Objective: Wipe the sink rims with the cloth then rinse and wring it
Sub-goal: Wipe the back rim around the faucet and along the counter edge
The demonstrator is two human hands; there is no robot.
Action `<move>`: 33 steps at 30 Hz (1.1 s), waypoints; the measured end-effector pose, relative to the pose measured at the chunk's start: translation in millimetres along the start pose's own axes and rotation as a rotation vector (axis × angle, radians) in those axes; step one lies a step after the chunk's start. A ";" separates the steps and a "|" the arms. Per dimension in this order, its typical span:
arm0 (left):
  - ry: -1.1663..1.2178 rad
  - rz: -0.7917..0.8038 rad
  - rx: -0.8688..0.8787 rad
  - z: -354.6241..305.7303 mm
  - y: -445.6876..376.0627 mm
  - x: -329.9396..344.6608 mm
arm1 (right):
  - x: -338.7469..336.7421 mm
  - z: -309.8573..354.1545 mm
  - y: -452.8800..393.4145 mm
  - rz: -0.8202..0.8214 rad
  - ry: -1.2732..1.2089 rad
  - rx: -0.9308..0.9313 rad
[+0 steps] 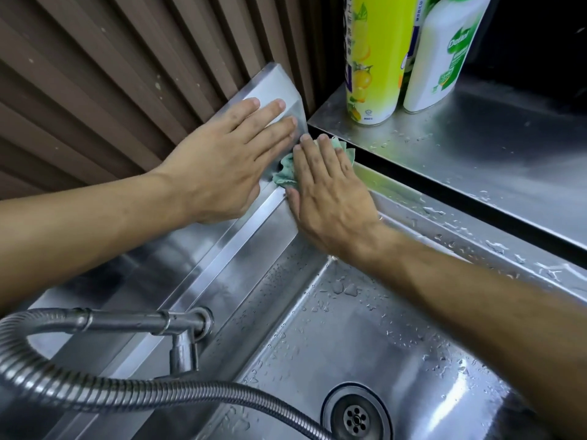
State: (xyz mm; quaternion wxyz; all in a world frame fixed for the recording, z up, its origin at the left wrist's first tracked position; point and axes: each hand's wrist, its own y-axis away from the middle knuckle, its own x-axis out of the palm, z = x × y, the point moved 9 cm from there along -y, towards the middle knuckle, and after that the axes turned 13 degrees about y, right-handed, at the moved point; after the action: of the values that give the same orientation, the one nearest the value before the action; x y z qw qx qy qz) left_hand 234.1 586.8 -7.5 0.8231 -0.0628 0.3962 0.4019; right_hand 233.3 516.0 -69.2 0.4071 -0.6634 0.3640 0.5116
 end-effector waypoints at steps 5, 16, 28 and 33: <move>-0.061 0.092 0.031 -3.2 -21.8 5.2 | -0.4 4.9 -0.5 0.048 0.011 0.147; 0.164 -0.109 -0.024 9.1 -20.7 -7.2 | 2.0 -19.5 3.1 0.077 -0.018 0.122; 0.138 -0.121 -0.005 4.1 -21.2 -8.5 | 3.2 -12.4 -5.9 0.044 0.026 0.091; 0.097 -0.101 0.004 4.5 -22.5 -6.4 | -0.9 -24.6 16.7 0.073 -0.013 0.050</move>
State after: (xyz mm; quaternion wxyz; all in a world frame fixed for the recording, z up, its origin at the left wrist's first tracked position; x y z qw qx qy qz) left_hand 250.5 569.7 -4.8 0.8223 -0.1007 0.4328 0.3555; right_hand 227.4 486.9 -67.5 0.4072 -0.6358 0.3980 0.5211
